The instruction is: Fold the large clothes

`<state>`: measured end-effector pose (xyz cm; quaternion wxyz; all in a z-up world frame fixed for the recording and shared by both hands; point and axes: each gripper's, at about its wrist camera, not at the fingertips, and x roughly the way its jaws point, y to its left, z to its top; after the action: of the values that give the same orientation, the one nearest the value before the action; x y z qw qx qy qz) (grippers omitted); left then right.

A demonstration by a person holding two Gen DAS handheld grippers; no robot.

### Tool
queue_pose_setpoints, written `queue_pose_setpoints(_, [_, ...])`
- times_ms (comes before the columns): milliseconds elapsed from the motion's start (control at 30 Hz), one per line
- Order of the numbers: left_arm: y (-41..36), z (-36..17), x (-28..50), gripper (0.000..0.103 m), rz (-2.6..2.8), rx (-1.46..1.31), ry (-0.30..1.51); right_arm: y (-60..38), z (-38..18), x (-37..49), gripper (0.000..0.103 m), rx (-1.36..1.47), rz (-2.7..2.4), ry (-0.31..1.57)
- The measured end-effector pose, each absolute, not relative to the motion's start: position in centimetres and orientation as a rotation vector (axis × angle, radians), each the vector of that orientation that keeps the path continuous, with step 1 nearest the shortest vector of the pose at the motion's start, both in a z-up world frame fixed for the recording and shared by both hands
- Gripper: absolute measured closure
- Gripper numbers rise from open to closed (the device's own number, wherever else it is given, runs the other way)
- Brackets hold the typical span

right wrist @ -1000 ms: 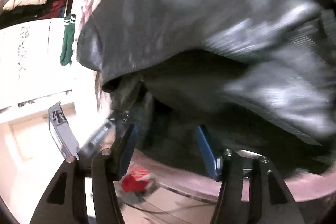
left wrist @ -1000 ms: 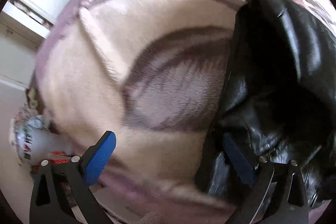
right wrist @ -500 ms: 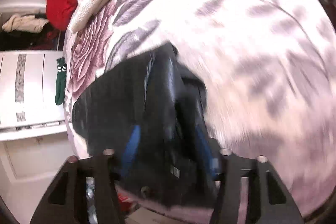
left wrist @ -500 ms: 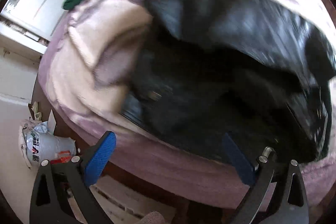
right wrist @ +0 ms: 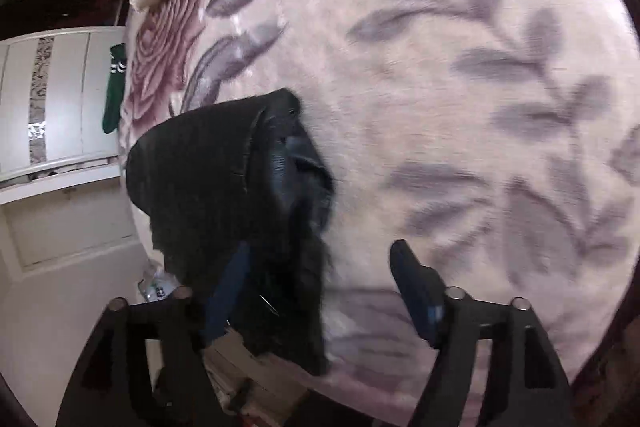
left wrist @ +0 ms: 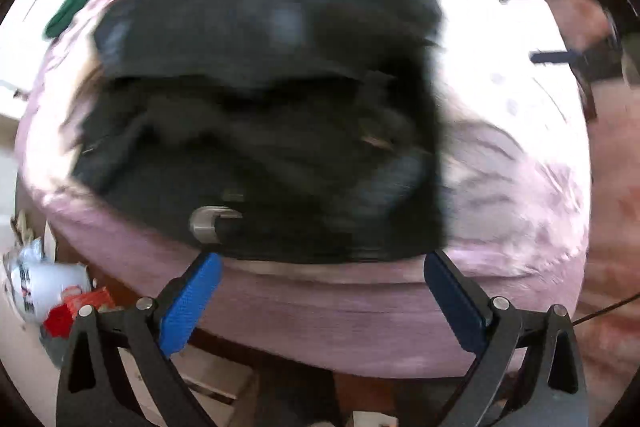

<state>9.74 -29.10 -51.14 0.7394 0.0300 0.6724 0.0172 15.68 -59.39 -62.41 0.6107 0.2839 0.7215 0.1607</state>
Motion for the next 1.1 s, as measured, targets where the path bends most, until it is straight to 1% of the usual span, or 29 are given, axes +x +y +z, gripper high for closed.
queue_pose_setpoints(100, [-32.0,-53.1,10.6,0.002,0.031,0.103,1.451,-62.8,-63.0,15.3,0.026,0.633,0.376,1.681])
queue_pose_setpoints(167, [-33.1,-54.8,11.4,0.002,0.030,0.121,1.456,-64.0,-63.8,15.6,0.026,0.675,0.413,1.685])
queue_pose_setpoints(233, [-34.3,-57.1,12.1,0.004,0.018,0.208,1.472,-63.9,-65.1,16.2,0.021,0.723,0.452,1.687])
queue_pose_setpoints(267, [-34.4,-57.6,12.3,0.009,0.019,0.233,1.472,-63.9,-65.6,16.4,0.015,0.752,0.478,1.688])
queue_pose_setpoints(300, [-34.2,-58.3,12.4,0.023,0.035,0.271,1.463,-62.3,-66.4,17.2,0.013,0.777,0.503,1.692])
queue_pose_setpoints(333, [-33.7,-58.3,12.5,0.037,0.044,0.274,1.455,-61.8,-66.9,17.6,0.012,0.804,0.528,1.692])
queue_pose_setpoints(367, [-33.4,-58.1,12.5,0.046,0.048,0.268,1.444,-61.2,-67.4,18.1,0.012,0.839,0.556,1.688])
queue_pose_setpoints(400, [-32.7,-57.2,12.4,0.068,0.049,0.259,1.412,-60.3,-67.9,18.6,0.012,0.881,0.594,1.684])
queue_pose_setpoints(433, [-32.1,-56.7,12.2,0.082,0.027,0.238,1.398,-59.6,-68.4,19.1,0.012,0.912,0.627,1.680])
queue_pose_setpoints(467, [-31.8,-56.1,12.1,0.090,0.019,0.232,1.384,-58.8,-68.8,19.4,0.012,0.943,0.657,1.676])
queue_pose_setpoints(533, [-31.1,-54.8,11.8,0.094,-0.013,0.222,1.356,-56.9,-70.3,20.4,0.012,0.994,0.705,1.684])
queue_pose_setpoints(633, [-29.7,-52.9,12.0,0.096,-0.025,0.157,1.336,-53.6,-72.5,21.1,0.012,1.012,0.756,1.741])
queue_pose_setpoints(733, [-28.1,-51.0,12.1,0.096,-0.026,0.086,1.316,-51.4,-73.2,21.2,0.013,1.013,0.755,1.778])
queue_pose_setpoints(767, [-28.1,-50.9,12.2,0.096,-0.027,0.075,1.315,-50.9,-73.1,21.3,0.040,1.037,0.751,1.770])
queue_pose_setpoints(800, [-27.4,-50.2,12.3,0.096,-0.018,0.068,1.304,-50.7,-73.2,21.4,0.064,1.056,0.727,1.781])
queue_pose_setpoints(833, [-27.4,-49.9,12.5,0.097,-0.023,0.060,1.300,-50.6,-73.3,21.3,0.066,1.107,0.691,1.789])
queue_pose_setpoints(867, [-27.1,-49.5,12.6,0.097,-0.022,0.057,1.300,-50.6,-73.0,21.2,0.071,1.133,0.652,1.784])
queue_pose_setpoints(900, [-27.2,-49.6,12.7,0.097,-0.018,0.051,1.298,-50.2,-72.0,21.2,0.074,1.104,0.632,1.774])
queue_pose_setpoints(967, [-27.0,-48.8,12.2,0.097,-0.023,0.014,1.296,-49.4,-69.8,21.2,0.075,1.049,0.609,1.767])
queue_pose_setpoints(1100, [-23.3,-45.9,12.2,0.097,-0.014,-0.049,1.262,-46.9,-65.0,21.5,0.078,0.914,0.562,1.784])
